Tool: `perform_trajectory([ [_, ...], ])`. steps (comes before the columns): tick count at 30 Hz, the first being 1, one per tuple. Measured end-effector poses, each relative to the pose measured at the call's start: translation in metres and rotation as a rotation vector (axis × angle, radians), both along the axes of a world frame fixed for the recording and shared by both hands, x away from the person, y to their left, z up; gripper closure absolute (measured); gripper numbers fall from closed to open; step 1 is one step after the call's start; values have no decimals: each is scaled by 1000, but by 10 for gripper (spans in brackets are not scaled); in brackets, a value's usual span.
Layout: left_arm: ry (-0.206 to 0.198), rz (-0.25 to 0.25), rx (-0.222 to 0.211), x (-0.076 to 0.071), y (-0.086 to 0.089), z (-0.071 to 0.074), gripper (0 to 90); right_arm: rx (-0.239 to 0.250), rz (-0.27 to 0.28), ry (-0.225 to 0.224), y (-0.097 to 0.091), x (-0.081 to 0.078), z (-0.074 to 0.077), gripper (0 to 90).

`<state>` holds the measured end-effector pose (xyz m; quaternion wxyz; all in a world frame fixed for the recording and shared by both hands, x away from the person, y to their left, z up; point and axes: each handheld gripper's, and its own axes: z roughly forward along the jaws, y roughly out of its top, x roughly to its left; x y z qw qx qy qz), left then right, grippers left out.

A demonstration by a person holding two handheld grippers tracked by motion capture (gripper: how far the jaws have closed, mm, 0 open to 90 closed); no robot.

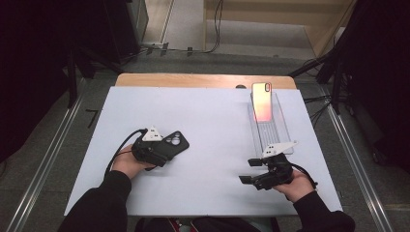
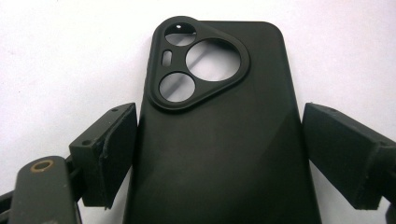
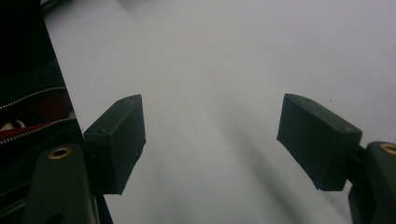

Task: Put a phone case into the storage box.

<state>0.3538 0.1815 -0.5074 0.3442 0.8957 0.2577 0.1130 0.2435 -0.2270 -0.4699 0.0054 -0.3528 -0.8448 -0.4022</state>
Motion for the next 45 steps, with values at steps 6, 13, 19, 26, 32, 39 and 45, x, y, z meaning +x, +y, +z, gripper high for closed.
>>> perform_trajectory([
  [6,6,4,0,0,0,1,143,-8,5,-12,-1,1,-1,216],
  [13,40,-1,-5,0,0,5,146,1,2,-4,-3,1,0,215],
  [19,67,-9,-22,-3,-5,12,146,7,8,-13,-3,1,0,215],
  [26,67,1,-62,-9,-7,29,146,8,3,-20,-4,1,1,210],
  [32,74,9,-106,-16,-12,44,146,16,-13,-31,-6,2,3,209],
  [39,64,9,-124,-28,-19,61,146,27,-18,-41,-6,1,4,207],
  [45,83,23,-145,-35,-25,69,147,21,-28,-42,-6,1,4,207],
])
